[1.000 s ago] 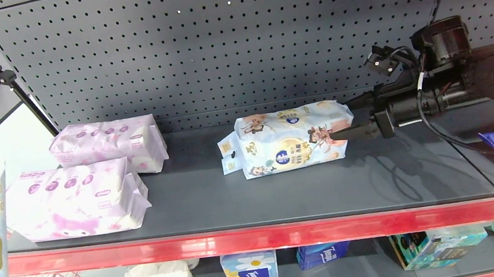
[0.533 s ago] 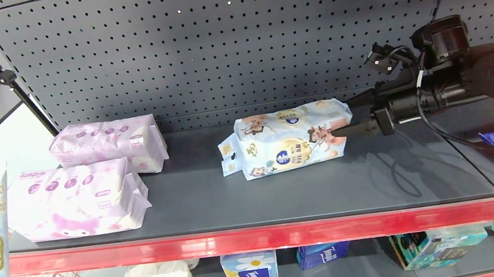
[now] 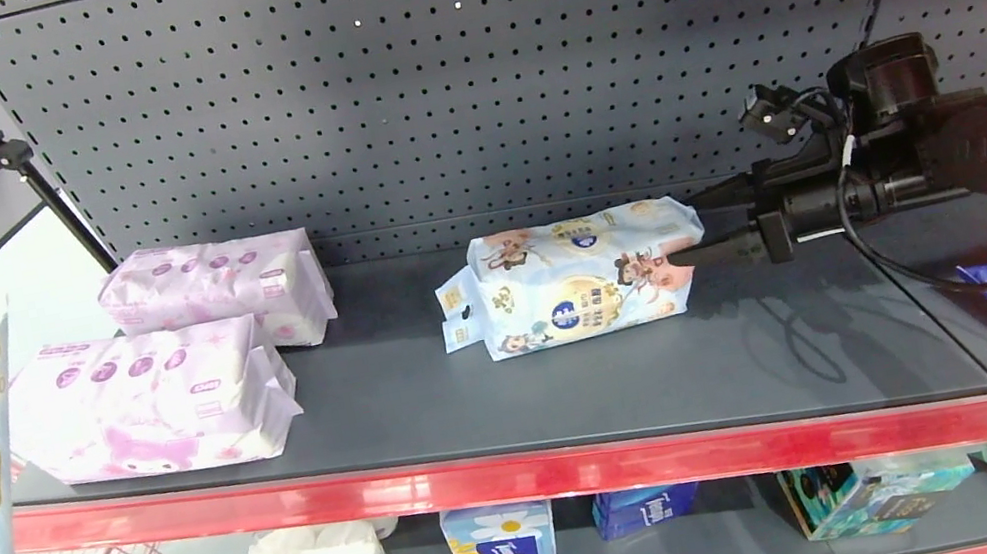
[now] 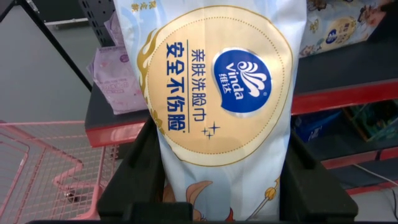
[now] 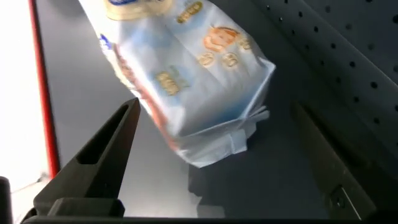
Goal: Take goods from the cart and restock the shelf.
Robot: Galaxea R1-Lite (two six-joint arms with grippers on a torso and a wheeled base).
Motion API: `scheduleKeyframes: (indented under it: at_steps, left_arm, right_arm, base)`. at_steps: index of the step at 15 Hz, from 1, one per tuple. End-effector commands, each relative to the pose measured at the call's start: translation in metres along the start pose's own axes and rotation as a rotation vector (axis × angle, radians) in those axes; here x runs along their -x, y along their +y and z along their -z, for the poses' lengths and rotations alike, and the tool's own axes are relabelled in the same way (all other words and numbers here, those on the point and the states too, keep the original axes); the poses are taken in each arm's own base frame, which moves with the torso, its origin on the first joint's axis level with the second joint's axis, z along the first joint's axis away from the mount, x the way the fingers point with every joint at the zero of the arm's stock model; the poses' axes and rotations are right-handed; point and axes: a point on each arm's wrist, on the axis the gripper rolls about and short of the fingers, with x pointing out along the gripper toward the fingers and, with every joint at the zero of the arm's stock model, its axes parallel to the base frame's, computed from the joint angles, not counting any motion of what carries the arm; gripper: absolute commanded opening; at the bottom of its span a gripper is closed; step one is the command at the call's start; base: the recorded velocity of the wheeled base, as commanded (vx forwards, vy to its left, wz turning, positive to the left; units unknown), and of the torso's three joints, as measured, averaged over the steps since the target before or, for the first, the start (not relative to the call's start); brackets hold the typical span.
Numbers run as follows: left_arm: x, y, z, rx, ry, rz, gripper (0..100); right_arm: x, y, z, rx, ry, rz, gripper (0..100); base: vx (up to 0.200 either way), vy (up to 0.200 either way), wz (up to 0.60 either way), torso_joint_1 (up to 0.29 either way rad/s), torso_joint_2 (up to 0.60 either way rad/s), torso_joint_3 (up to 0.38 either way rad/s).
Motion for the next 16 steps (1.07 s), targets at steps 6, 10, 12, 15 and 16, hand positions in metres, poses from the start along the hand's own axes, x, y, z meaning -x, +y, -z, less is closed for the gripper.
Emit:
scheduleKeyframes:
  at_steps: [6, 10, 12, 15, 16]
  left_arm:
    - [-0.004, 0.002, -0.001, 0.003, 0.009, 0.001, 0]
    - [-0.004, 0.002, -0.001, 0.003, 0.009, 0.001, 0]
    - [-0.004, 0.002, -0.001, 0.002, 0.007, -0.001, 0]
    - [-0.003, 0.002, 0.000, 0.002, 0.008, -0.001, 0]
    - [-0.003, 0.002, 0.000, 0.002, 0.008, 0.001, 0]
  right_arm:
    - [-0.031, 0.000, 0.002, 0.012, -0.010, -0.083, 100]
    - [-0.046, 0.009, 0.001, 0.014, -0.012, -0.132, 100]
    - [-0.048, 0.010, 0.003, 0.000, -0.005, -0.137, 100]
    - [-0.048, 0.009, 0.004, -0.009, 0.004, -0.128, 100]
    - [-0.048, 0.009, 0.004, -0.009, 0.004, -0.129, 100]
  base:
    - [0.000, 0.000, 0.00, 0.000, 0.00, 0.000]
    - [0.000, 0.000, 0.00, 0.000, 0.00, 0.000]
    - [0.000, 0.000, 0.00, 0.000, 0.00, 0.000]
    - [0.000, 0.000, 0.00, 0.000, 0.00, 0.000]
    - [0.000, 0.000, 0.00, 0.000, 0.00, 0.000]
